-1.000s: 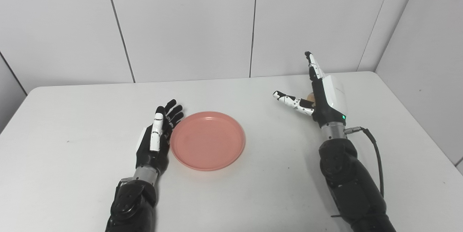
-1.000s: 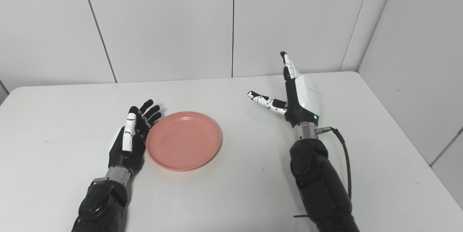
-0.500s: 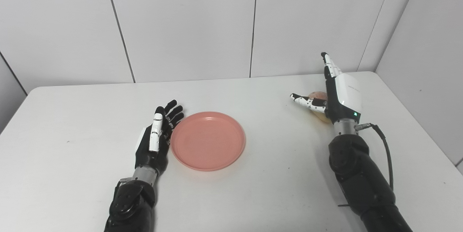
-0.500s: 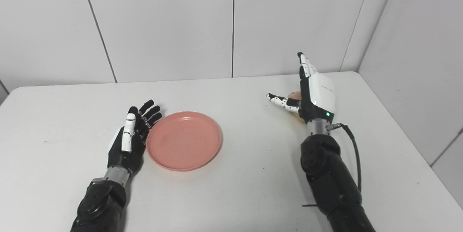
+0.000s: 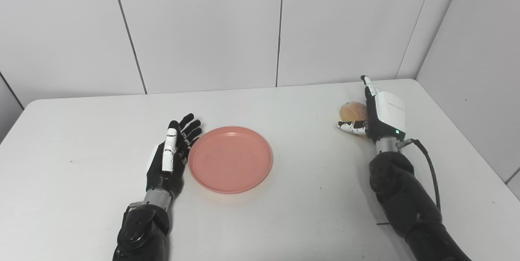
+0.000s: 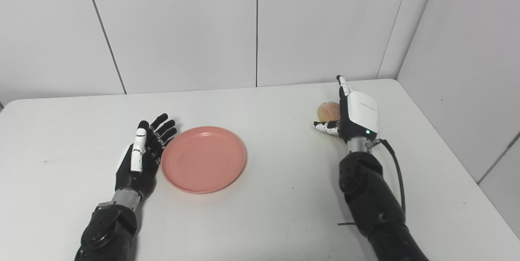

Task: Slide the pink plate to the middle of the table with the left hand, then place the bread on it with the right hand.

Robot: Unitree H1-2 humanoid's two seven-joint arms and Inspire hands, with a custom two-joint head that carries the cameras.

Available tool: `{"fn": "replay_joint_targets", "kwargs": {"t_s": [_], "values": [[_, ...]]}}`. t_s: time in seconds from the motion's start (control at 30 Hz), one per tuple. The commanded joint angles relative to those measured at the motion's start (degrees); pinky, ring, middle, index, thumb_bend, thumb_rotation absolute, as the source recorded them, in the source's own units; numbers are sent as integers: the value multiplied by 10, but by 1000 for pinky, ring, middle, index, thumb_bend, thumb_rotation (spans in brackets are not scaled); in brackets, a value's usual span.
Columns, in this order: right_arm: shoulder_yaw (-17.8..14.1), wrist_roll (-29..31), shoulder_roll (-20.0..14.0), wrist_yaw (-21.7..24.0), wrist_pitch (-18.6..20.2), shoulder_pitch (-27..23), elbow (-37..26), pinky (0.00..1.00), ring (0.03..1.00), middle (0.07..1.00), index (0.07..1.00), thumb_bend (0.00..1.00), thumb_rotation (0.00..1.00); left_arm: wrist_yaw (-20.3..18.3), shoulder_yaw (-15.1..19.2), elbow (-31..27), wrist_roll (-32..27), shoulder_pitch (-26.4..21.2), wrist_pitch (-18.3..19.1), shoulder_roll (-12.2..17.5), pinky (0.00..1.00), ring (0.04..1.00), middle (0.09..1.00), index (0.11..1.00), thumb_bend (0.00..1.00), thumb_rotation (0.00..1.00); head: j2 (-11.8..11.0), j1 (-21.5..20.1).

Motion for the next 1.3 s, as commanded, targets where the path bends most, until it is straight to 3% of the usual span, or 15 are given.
{"fn": "replay_joint_targets", "kwargs": {"t_s": [0.0, 0.1, 0.23, 0.27, 0.33, 0.67, 1.0, 1.27], "values": [[-1, 6, -15, -8, 1, -32, -9, 759, 825, 864, 887, 615, 105, -1, -1, -5, -4, -3, 6, 1, 897, 894, 873, 847, 454, 1000, 1, 1], [0, 15, -16, -11, -9, -32, -2, 664, 766, 818, 837, 585, 18, 2, 0, -6, -3, -3, 9, 0, 893, 890, 871, 846, 453, 1000, 0, 1], [-1, 28, -16, -21, -24, -30, 9, 585, 696, 767, 795, 554, 1, -1, 0, -5, -3, -2, 6, 0, 898, 892, 873, 849, 452, 1000, 0, 2], [-2, 32, -16, -23, -26, -30, 10, 426, 525, 604, 778, 546, 0, -2, 0, -6, -4, -2, 5, 0, 901, 894, 874, 849, 448, 1000, 0, 2], [-4, 40, -14, -29, -28, -30, 15, 328, 414, 518, 767, 541, 0, -4, 1, -6, -7, -2, 6, 0, 904, 896, 876, 849, 447, 1000, 0, 2], [-7, 67, -11, -32, -19, -26, 5, 411, 533, 493, 692, 534, 0, 2, 2, -9, -3, -2, 9, -2, 893, 891, 873, 847, 459, 1000, 1, 4], [-9, 78, -10, -45, -27, -24, -1, 379, 475, 489, 661, 538, 0, 6, 5, -15, -3, 0, 10, -8, 892, 884, 864, 832, 434, 1000, 2, 6], [-2, 69, -10, -101, -67, -24, -6, 335, 424, 484, 610, 540, 0, 2, 0, -19, -3, -1, 23, -4, 906, 897, 877, 848, 451, 1000, 3, 7]]}}
